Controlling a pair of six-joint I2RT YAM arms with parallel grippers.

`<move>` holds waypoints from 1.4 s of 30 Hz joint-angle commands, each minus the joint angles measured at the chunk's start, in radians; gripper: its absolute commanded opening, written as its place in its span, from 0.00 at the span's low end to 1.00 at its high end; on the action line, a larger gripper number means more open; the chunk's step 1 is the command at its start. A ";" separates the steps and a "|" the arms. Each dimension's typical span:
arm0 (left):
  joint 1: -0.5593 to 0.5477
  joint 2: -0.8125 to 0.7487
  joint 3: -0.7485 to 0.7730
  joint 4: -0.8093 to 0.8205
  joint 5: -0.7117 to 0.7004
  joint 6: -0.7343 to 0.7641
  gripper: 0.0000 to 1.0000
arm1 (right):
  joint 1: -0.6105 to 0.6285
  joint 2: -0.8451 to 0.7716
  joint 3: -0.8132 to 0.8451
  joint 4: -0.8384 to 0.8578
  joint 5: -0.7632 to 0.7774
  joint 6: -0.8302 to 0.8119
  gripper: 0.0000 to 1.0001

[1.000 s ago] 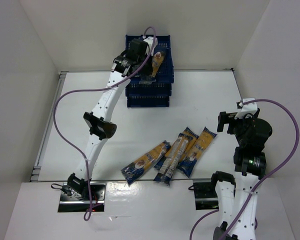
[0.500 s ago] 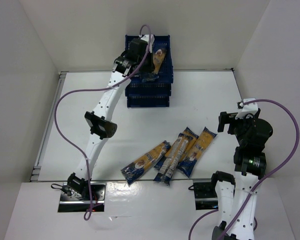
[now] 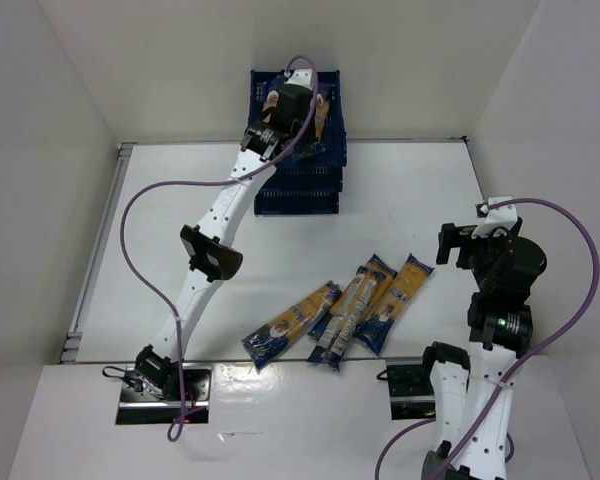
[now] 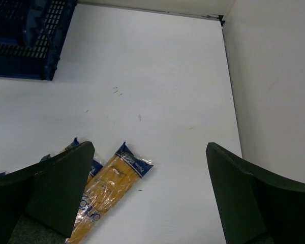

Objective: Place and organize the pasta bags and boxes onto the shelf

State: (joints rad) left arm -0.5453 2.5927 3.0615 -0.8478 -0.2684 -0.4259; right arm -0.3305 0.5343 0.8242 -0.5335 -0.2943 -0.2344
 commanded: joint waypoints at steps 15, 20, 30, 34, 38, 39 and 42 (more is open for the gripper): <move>-0.045 0.099 0.075 0.019 -0.009 0.003 0.51 | -0.024 0.015 -0.007 0.006 -0.016 -0.013 1.00; -0.045 0.049 0.075 0.001 0.003 0.028 0.86 | -0.024 0.015 -0.007 0.006 -0.016 -0.013 1.00; 0.013 -0.247 -0.122 -0.071 0.024 0.052 0.99 | -0.024 0.015 -0.007 0.006 -0.016 -0.013 1.00; 0.024 -0.348 -0.242 -0.172 0.063 0.104 0.99 | -0.024 0.006 -0.007 0.006 -0.016 -0.013 1.00; 0.024 -0.477 -0.462 -0.246 0.070 0.193 0.99 | -0.024 -0.016 -0.007 0.006 -0.025 -0.013 1.00; 0.033 -0.503 -0.528 -0.255 0.086 0.219 0.99 | -0.024 -0.016 -0.007 0.006 -0.025 -0.013 1.00; 0.053 -0.708 -0.885 -0.168 0.106 0.266 0.99 | -0.024 -0.025 -0.007 0.006 -0.025 -0.013 1.00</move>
State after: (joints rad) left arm -0.5064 1.9884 2.3749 -1.0096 -0.2050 -0.2459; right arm -0.3458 0.5243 0.8238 -0.5381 -0.3050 -0.2344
